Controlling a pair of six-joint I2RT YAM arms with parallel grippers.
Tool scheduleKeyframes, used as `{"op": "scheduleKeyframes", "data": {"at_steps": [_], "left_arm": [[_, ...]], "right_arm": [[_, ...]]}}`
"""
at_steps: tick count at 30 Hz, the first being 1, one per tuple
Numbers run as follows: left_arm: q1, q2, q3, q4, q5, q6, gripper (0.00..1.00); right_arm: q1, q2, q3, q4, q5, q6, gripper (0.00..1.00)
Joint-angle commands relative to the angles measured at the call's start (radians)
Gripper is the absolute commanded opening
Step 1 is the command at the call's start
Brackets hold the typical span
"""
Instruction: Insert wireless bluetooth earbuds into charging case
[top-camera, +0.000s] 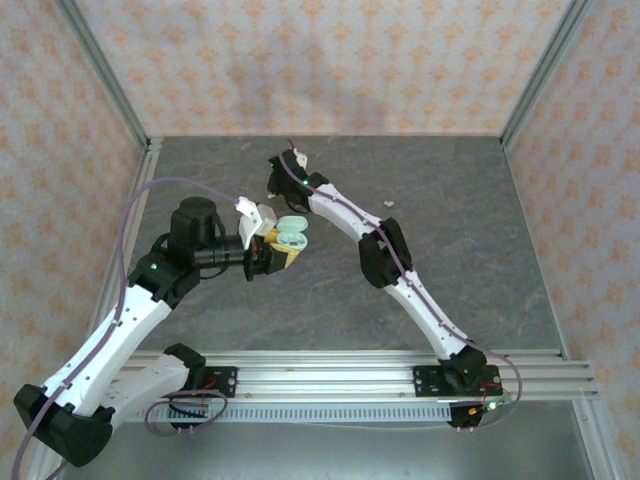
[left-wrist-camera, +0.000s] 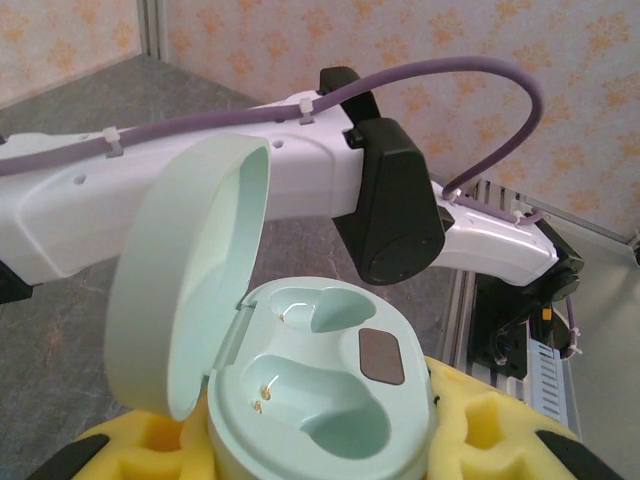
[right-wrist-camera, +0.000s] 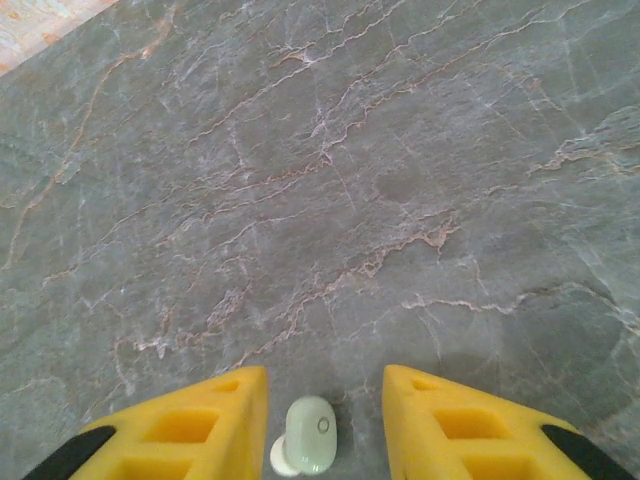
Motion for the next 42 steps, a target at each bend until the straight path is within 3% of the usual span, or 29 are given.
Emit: {"op": "scheduleKeyframes", "data": {"at_steps": [1,23,28,33,42], "left_arm": [[0.007,0.001,0.004,0.053,0.009,-0.011,0.06],[0.008,-0.014,-0.003,0.045,0.009,-0.011,0.06],[0.008,-0.023,-0.005,0.042,0.006,-0.008,0.06],[0.008,-0.039,-0.008,0.032,0.003,-0.007,0.06],[0.009,-0.061,-0.007,0.021,-0.002,-0.004,0.06]], "right_arm": [[0.015,0.036,0.046,0.054,0.041,-0.001,0.36],[0.033,0.070,0.047,-0.031,0.010,-0.061,0.30],[0.033,0.054,0.042,-0.081,-0.014,-0.073,0.22],[0.025,0.017,0.006,-0.097,-0.048,-0.076,0.06],[-0.010,-0.139,-0.172,-0.126,-0.102,-0.079,0.03]]}}
